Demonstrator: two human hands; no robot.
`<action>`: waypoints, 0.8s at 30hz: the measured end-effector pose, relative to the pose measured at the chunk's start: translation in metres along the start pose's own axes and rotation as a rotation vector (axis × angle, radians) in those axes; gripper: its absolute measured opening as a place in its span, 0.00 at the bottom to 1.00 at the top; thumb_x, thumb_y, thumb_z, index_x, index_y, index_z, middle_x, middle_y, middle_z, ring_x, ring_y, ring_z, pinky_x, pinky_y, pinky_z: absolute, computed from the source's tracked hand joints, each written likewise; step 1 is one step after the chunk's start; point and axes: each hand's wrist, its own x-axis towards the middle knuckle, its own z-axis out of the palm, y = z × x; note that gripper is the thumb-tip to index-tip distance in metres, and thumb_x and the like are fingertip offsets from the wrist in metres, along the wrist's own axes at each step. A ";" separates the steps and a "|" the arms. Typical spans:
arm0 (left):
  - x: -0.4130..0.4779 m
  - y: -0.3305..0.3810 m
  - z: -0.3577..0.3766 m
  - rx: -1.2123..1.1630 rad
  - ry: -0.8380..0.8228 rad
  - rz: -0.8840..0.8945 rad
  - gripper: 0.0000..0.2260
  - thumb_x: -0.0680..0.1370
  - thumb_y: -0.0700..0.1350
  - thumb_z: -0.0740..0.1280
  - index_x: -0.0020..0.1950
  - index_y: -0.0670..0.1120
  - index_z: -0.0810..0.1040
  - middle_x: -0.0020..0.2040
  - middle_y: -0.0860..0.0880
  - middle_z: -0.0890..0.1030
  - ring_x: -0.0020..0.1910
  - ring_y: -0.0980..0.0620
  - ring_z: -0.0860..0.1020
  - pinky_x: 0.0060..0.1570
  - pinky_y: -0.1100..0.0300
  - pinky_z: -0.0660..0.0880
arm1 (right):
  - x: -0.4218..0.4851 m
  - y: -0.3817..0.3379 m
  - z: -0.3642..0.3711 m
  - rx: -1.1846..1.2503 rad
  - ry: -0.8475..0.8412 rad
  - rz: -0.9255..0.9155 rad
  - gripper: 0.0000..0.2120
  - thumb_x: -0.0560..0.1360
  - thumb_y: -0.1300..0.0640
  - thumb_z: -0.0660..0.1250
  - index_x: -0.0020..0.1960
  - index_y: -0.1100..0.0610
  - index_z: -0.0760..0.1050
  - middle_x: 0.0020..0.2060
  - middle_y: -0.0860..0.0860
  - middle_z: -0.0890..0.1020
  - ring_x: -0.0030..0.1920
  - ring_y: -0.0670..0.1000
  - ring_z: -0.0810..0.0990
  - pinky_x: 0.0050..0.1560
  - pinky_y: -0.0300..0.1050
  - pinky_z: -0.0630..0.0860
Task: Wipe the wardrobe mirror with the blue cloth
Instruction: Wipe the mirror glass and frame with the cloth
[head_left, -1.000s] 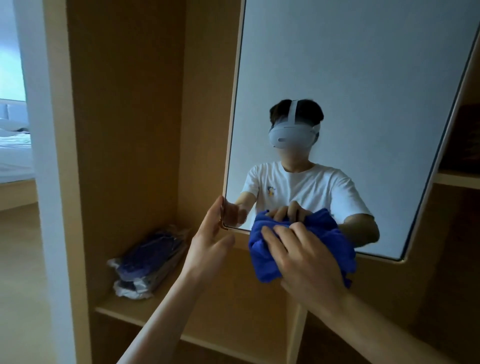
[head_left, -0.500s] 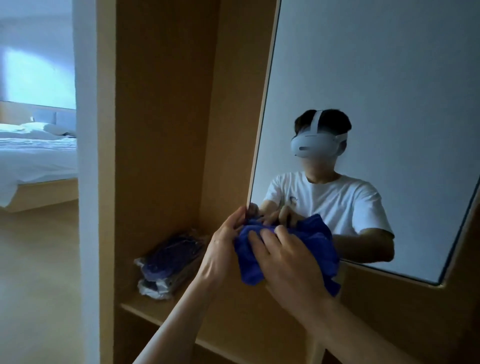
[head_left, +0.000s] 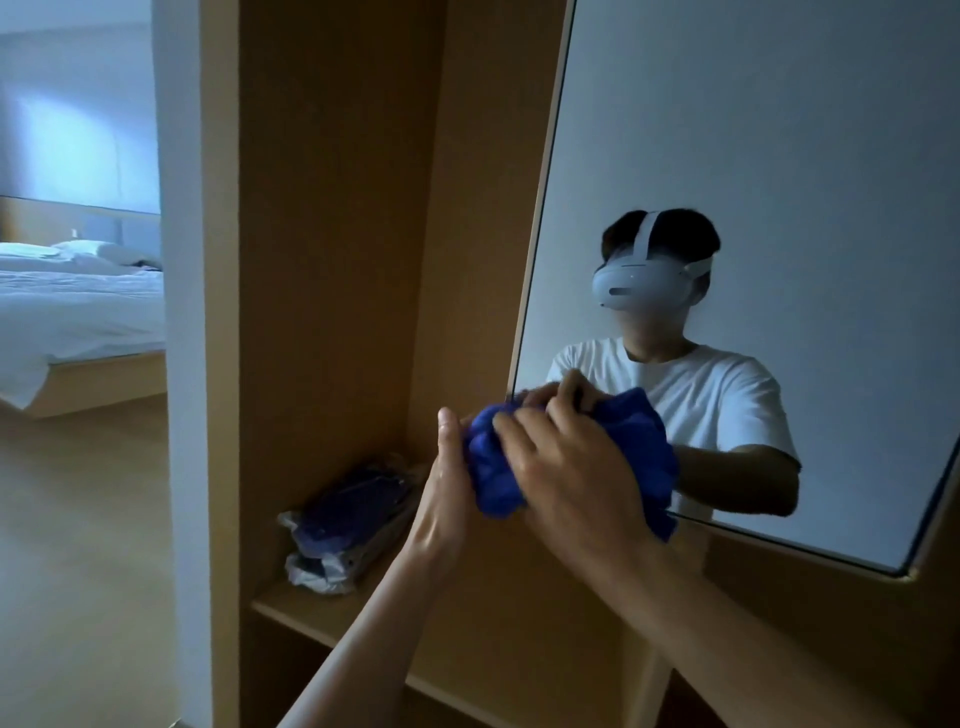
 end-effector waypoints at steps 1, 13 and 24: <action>0.001 0.000 0.000 -0.013 0.021 -0.017 0.29 0.84 0.64 0.46 0.66 0.49 0.79 0.58 0.46 0.86 0.57 0.50 0.85 0.54 0.58 0.81 | -0.012 -0.005 0.007 0.018 -0.027 -0.024 0.18 0.75 0.59 0.64 0.64 0.59 0.77 0.54 0.57 0.83 0.56 0.59 0.79 0.53 0.53 0.80; -0.002 -0.003 -0.001 0.084 -0.042 -0.004 0.23 0.86 0.59 0.44 0.61 0.57 0.78 0.55 0.59 0.86 0.59 0.62 0.82 0.65 0.63 0.74 | 0.043 0.047 -0.036 0.033 0.151 0.166 0.18 0.70 0.59 0.64 0.60 0.57 0.75 0.53 0.55 0.82 0.53 0.59 0.76 0.56 0.56 0.76; -0.015 -0.006 0.006 0.099 -0.094 0.101 0.15 0.86 0.53 0.56 0.66 0.54 0.79 0.58 0.55 0.85 0.57 0.60 0.83 0.50 0.71 0.77 | -0.063 0.007 0.032 0.218 0.037 0.175 0.30 0.69 0.55 0.78 0.69 0.55 0.75 0.59 0.50 0.82 0.52 0.53 0.79 0.49 0.46 0.80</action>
